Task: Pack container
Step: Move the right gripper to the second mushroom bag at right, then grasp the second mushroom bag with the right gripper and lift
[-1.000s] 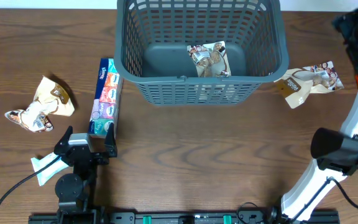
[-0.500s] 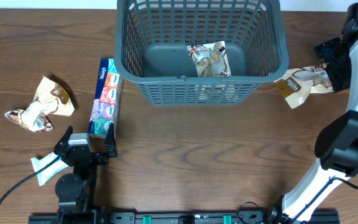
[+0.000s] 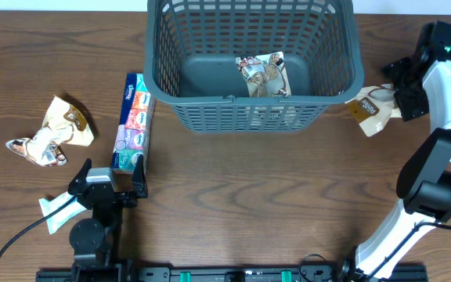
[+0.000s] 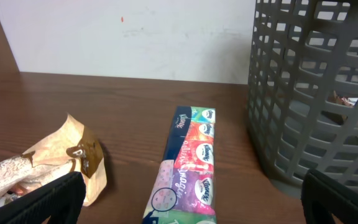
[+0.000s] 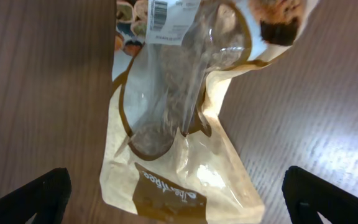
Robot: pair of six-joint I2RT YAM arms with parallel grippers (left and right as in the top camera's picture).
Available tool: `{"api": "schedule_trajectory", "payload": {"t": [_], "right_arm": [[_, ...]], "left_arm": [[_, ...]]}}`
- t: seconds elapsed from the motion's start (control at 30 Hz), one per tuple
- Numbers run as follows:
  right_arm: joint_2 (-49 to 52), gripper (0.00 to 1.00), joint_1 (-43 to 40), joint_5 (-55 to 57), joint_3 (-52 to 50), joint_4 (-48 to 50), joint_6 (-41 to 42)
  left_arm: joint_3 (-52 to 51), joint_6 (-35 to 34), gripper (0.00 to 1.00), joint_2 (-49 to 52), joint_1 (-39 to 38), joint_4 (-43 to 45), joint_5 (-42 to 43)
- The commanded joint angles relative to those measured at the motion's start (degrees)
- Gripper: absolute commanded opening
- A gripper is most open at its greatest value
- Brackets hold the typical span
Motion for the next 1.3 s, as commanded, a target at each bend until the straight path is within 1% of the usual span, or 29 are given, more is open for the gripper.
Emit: {"api": "schedule_trajectory", "payload": {"t": [0.0,0.4,0.6,0.83,1.27], "right_arm": [[-0.2,0.99,-0.6,-0.3,-2.6,1.2,-0.9],[-0.1,0.99,-1.8,-0.3,-12.2,9.6,-2.1],[-0.1,0.99,-2.3,-0.5,-13.0,12.7,-5.1],[0.3,0.99,-2.4,-3.3,-13.0,15.3,-5.7],[4.6,0.99,-2.4,-4.1,-13.0,15.4,-5.6]], "left_arm": [[-0.8,-0.1,0.99,-0.4,0.3,-2.3,0.4],[-0.8,-0.1,0.99,-0.5,0.3,-2.3,0.4],[-0.8,-0.1,0.99,-0.4,0.3,-2.3,0.4],[-0.8,-0.1,0.99,-0.4,0.3,-2.3,0.4],[-0.8,-0.1,0.99,-0.4,0.3,-2.3,0.4]]}}
